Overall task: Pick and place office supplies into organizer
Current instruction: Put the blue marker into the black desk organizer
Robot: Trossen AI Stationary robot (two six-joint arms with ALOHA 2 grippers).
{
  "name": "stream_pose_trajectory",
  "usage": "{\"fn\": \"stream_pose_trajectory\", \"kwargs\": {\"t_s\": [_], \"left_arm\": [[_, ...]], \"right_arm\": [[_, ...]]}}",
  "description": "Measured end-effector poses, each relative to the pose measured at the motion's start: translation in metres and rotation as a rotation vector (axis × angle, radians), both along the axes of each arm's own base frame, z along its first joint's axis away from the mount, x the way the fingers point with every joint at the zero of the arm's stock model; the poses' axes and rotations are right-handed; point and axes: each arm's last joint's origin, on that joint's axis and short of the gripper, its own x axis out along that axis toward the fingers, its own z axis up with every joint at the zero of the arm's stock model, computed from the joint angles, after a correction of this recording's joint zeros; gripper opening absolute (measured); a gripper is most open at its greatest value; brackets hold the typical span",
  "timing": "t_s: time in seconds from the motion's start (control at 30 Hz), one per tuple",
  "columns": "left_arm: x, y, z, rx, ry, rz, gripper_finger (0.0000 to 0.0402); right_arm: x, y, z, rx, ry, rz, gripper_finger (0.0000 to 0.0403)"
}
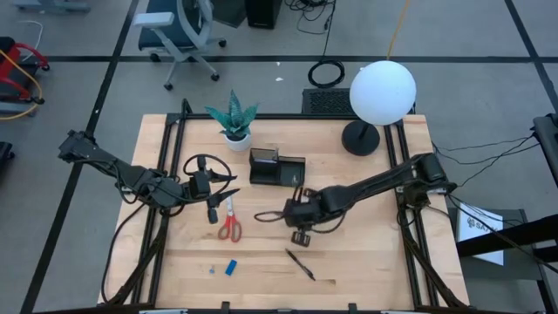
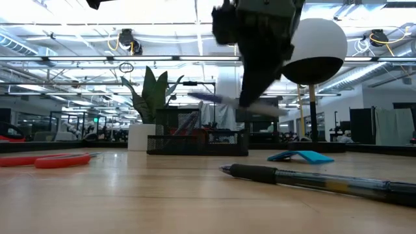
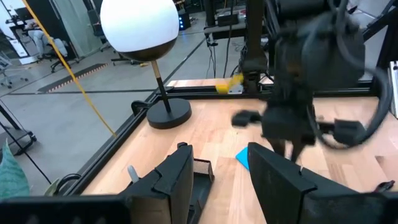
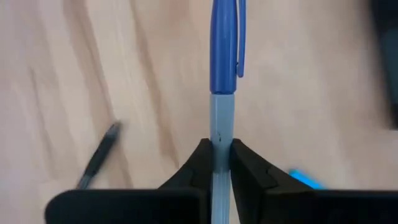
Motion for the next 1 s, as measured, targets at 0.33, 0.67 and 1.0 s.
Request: {"fn": "stream_pose_trajectory", "kwargs": {"t_s": [0.33, 0.67, 1.0], "left_arm": [[0.001, 0.000, 0.002, -0.010, -0.019, -0.001, 0.0161], [0.008, -0.005, 0.001, -0.041, -0.092, -0.152, 0.0161], [0.029, 0.000, -0.008, -0.045, -0.134, -0.200, 0.0161]], "right_arm": [[-0.011, 0.001, 0.067, -0.266, -0.375, 0.063, 0.0023], [-0.008, -0.001, 0.057, -0.475, -0.851, 0.285, 0.0023], [-0.016, -0.013, 0.051, -0.519, -0.991, 0.275, 0.0023]]}}
